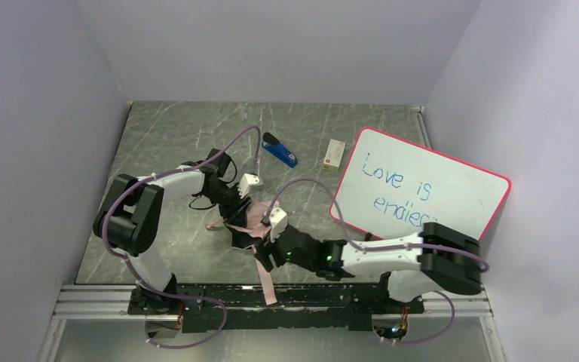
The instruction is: Put away the umbrella
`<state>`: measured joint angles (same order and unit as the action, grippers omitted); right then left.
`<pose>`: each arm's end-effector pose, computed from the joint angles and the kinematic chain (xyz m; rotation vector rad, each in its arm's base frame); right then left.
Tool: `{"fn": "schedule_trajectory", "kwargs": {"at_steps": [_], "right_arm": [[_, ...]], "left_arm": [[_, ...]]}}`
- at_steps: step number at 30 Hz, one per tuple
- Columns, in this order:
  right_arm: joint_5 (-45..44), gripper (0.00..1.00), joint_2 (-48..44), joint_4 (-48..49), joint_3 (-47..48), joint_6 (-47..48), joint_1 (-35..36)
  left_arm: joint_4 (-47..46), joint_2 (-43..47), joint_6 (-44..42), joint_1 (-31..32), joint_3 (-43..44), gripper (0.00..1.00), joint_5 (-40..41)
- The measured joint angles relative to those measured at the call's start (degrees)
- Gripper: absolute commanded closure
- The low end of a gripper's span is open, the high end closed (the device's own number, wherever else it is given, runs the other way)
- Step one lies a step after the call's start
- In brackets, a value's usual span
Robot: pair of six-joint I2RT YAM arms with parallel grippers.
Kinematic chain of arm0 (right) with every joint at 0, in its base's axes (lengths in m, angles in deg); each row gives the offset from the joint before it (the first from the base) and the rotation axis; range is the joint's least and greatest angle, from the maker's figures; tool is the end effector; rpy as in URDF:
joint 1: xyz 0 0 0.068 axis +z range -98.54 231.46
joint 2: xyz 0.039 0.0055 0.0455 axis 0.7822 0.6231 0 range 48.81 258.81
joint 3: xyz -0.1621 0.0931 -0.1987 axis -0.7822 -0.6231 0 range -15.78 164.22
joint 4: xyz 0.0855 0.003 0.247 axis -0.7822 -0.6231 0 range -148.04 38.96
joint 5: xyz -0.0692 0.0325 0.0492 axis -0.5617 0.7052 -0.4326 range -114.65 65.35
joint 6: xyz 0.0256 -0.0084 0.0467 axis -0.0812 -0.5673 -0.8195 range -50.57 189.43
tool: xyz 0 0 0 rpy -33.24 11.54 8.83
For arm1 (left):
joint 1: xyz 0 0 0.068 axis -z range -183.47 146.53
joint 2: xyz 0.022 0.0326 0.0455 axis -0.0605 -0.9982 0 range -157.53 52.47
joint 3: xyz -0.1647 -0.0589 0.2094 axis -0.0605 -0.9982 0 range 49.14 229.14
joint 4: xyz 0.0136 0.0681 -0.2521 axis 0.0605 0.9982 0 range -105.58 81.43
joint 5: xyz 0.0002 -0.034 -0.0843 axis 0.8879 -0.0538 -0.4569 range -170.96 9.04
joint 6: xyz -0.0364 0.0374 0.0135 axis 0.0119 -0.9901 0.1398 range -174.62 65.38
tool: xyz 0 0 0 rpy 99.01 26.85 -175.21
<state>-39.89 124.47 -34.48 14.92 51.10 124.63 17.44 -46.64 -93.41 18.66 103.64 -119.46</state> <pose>0.0859 0.2515 0.1871 -0.8256 1.9585 0.7069 0.2697 -0.1336 0.1454 1.4564 2.2750 -0.8901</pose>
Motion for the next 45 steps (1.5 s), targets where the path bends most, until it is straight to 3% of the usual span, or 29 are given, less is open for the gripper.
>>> {"fn": "schedule_trajectory", "kwargs": {"at_steps": [9, 21, 35, 40, 45], "right_arm": [[-11.1, 0.24, 17.0, -2.1, 10.0, -6.1, 5.7], [-16.2, 0.3, 22.8, -6.7, 13.7, -8.4, 5.7], [-13.5, 0.72, 23.8, -0.9, 11.6, -11.5, 2.2], [-14.1, 1.0, 23.8, -1.5, 11.6, -11.6, 2.0], [-14.6, 1.0, 22.0, -2.7, 10.1, -12.7, 1.8]], "left_arm": [[-0.7, 0.3, 0.9, 0.0, 0.0, 0.95, 1.5], [-1.0, 0.5, 0.9, 0.0, 0.0, 0.95, 2.3], [-1.0, 0.5, 0.9, 0.0, 0.0, 0.95, 2.4], [-1.0, 0.5, 0.9, 0.0, 0.0, 0.95, 2.5], [-1.1, 0.5, 0.9, 0.0, 0.0, 0.95, 2.6]]}}
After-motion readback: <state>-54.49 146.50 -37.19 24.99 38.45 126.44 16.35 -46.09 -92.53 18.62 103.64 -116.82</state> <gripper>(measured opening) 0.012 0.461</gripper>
